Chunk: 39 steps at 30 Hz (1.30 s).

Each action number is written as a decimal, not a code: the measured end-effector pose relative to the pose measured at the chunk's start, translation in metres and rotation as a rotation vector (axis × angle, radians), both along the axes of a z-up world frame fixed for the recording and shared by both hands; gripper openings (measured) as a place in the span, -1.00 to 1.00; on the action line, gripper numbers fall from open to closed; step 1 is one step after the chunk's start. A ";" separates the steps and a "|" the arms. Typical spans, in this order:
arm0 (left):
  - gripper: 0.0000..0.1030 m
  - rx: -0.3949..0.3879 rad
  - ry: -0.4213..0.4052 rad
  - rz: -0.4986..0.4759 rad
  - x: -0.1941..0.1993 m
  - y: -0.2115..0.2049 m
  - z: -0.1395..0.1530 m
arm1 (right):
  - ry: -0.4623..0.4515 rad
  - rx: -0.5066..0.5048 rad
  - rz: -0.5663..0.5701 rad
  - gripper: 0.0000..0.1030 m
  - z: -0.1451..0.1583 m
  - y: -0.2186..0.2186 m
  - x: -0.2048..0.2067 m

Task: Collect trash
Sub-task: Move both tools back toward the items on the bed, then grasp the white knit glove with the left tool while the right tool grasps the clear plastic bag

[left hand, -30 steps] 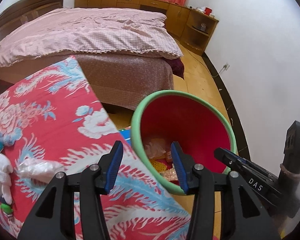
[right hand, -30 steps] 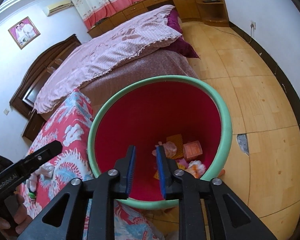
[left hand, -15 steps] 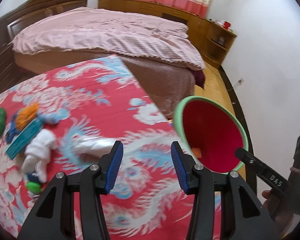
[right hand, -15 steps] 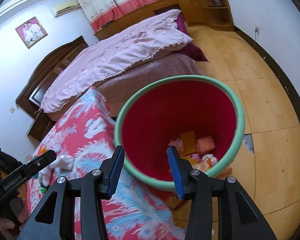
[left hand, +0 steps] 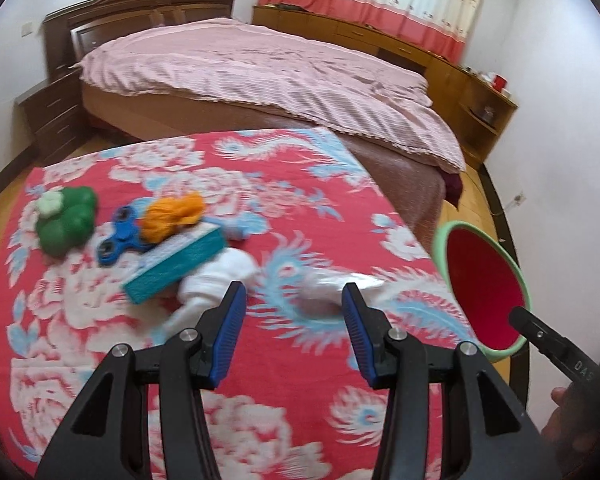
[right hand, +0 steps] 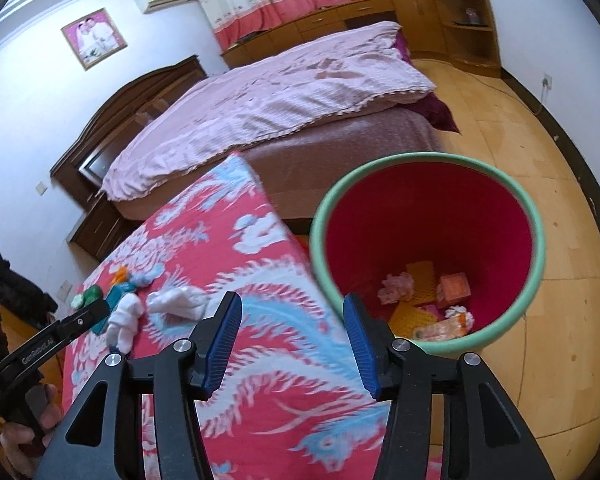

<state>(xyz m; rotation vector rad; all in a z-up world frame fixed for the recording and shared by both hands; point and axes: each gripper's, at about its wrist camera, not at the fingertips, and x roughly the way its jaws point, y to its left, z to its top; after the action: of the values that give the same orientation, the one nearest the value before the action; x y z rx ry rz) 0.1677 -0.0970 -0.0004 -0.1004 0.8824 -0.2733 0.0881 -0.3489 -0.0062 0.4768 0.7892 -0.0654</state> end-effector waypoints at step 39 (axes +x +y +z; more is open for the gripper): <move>-0.42 0.153 0.048 0.051 0.065 0.070 -0.054 | 0.115 -0.050 0.223 0.24 -0.032 0.088 0.085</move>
<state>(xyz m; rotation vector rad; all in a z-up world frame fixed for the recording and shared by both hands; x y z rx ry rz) 0.2329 -0.0268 -0.0541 0.0126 0.9441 -0.1553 0.1731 -0.2605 -0.0384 0.3373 0.9473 0.0953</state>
